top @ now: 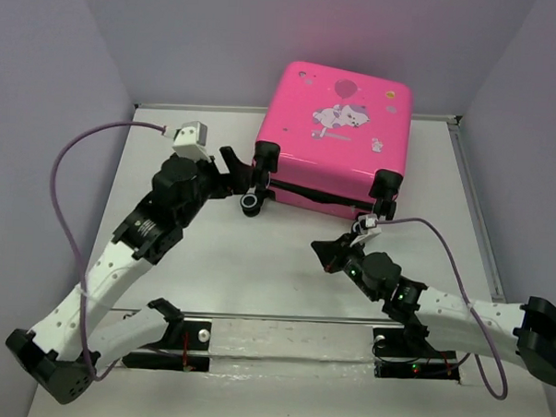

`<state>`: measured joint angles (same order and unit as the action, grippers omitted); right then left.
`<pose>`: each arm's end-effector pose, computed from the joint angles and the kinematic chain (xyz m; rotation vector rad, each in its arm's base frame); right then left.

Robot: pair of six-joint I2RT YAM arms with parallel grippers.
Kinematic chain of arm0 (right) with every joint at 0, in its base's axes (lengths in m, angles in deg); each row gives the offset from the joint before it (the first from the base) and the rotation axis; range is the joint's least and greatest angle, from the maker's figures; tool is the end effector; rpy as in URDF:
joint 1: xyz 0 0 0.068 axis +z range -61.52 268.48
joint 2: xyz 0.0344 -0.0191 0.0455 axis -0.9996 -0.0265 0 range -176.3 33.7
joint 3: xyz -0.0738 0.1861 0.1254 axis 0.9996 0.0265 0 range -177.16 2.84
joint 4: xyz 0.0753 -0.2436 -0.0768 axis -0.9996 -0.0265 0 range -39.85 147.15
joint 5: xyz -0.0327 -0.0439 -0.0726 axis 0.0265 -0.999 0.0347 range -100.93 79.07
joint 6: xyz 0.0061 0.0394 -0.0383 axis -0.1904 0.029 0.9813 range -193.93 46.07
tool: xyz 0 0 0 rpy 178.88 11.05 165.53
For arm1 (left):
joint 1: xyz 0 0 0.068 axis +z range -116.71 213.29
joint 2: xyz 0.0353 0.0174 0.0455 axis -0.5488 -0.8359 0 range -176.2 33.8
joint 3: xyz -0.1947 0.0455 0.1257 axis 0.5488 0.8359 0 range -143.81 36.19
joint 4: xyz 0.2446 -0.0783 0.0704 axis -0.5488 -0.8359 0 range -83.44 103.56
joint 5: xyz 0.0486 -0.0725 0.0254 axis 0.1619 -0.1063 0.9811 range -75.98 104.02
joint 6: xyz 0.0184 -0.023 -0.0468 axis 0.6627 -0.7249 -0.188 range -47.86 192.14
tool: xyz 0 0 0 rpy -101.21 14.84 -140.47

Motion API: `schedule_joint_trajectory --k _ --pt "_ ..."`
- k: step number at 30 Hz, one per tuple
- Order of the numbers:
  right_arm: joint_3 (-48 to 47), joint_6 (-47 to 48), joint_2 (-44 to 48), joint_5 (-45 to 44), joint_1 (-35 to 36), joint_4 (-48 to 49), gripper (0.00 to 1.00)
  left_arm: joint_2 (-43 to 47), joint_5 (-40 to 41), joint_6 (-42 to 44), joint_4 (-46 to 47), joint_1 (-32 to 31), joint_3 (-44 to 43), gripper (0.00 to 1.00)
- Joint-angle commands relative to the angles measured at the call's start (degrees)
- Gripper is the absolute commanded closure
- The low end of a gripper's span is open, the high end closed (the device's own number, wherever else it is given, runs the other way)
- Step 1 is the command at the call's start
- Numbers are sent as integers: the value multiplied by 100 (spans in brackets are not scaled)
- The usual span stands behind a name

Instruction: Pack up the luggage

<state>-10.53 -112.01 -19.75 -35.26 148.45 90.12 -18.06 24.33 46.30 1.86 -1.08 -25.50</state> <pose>0.1250 0.1853 0.1664 -0.0051 1.7704 0.9136 0.1917 -0.1230 0.3894 -0.0209 1.6439 -0.6674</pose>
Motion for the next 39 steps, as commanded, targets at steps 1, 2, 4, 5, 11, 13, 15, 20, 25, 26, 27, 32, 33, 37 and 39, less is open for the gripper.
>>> schedule_joint_trajectory --k 1,2,4,5,11,13,15,20,25,26,27,32,33,37,39 --pt "-632 302 318 -44 -11 -870 93 -667 69 668 -720 194 623 1" --pt "-728 337 422 -62 -11 -1132 93 -868 -219 825 -641 229 606 1" --pt "-816 346 537 -71 -11 -1389 89 -1080 -737 993 -325 229 483 1" --pt "-860 337 537 -71 -11 -1529 86 -1185 -897 1055 -245 229 430 1" --pt "-896 275 406 87 -11 -1733 70 -1924 -1381 1187 45 238 -35 1" --pt "-905 267 327 96 -11 -1733 69 -2144 -1435 1196 124 238 -141 1" --pt "-905 275 318 105 -11 -1733 68 -2345 -1225 1222 81 238 -229 1" --pt "-905 293 353 122 -11 -1759 64 -2872 -609 1450 -121 264 -651 1" --pt "-1019 302 397 113 -11 -1952 62 -3199 -398 1600 -306 273 -994 5" --pt "-1036 310 406 122 -11 -1987 62 -3234 -354 1609 -324 273 -1020 7" --pt "-1063 319 414 122 -11 -2040 62 -3295 -310 1626 -367 273 -1046 10" --pt "-1159 372 485 0 -11 -2285 55 -3480 -117 1706 -385 273 -1091 60" --pt "-1186 381 493 -27 -11 -2373 55 -3489 -116 1697 -403 273 -1082 76" --pt "-1519 477 485 -194 -11 -2874 47 -3288 -555 1478 -201 273 -854 94" --pt "-1669 530 450 -203 -142 -3224 47 -3034 -827 1355 -70 273 -705 94"
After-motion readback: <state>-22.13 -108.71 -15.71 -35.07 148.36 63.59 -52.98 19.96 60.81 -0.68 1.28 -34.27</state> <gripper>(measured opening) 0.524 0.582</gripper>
